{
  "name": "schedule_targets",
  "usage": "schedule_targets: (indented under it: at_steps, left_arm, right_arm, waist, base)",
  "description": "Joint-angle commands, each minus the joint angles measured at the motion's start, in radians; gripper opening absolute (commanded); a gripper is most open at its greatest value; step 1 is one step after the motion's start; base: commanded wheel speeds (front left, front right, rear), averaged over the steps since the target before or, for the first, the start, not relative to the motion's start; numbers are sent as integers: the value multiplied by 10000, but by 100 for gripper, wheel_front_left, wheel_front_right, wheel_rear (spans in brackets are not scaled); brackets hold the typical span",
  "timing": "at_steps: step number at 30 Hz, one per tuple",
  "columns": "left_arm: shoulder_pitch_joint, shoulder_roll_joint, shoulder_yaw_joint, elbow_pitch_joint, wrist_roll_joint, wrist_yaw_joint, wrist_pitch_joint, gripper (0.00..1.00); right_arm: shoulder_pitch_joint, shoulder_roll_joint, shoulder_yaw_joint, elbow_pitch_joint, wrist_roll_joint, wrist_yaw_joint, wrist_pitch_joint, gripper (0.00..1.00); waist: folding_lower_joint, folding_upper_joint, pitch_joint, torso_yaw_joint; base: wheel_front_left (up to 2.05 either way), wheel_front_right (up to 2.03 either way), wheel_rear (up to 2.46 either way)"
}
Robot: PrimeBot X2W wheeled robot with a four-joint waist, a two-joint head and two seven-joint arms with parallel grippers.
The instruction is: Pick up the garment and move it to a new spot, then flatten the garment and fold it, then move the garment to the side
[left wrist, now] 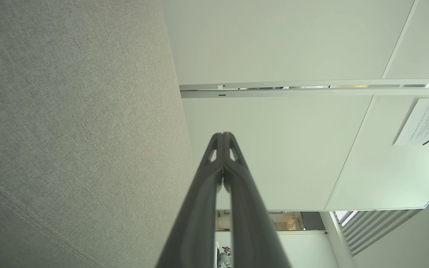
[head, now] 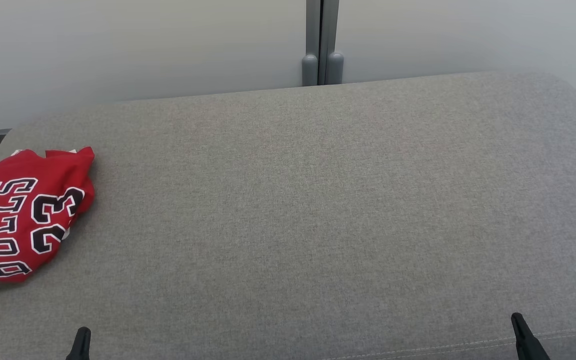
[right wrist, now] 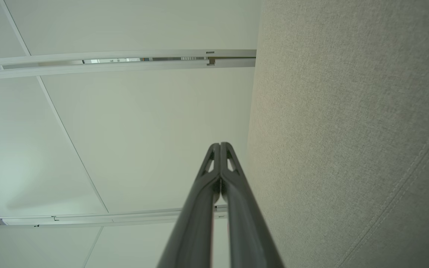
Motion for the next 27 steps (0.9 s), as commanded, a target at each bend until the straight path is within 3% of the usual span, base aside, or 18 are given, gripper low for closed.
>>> schedule_targets:
  at_steps: [1,3,4,18,27]
  left_arm:
    - [93,-11,32,-19,-66,-27,-15,0]
    - [-6,0,-4,1,2,0,-3,0]
    - [-24,-8,-29,85,6,2,-6,100]
    - [-1274,-13,-758,927,175,5,-742,100]
    - [-2171,208,-1185,1162,1225,5,-1333,100]
  right_arm:
    - [86,-5,-4,-38,21,4,-3,0]
    - [-5,0,-2,1,-2,0,-2,0]
    - [-19,9,1,88,-3,-2,-4,100]
    - [-1047,-153,-16,858,-444,-1,-349,100]
    - [-2017,-579,53,1382,-1877,-1,-778,100]
  waist:
    - [0,0,0,0]
    - [0,0,0,0]
    - [0,0,0,0]
    - [0,0,7,-8]
    - [0,0,-8,-21]
  base:
    - [0,0,0]
    - [0,0,0]
    - [0,0,0]
    - [0,0,0]
    - [0,0,0]
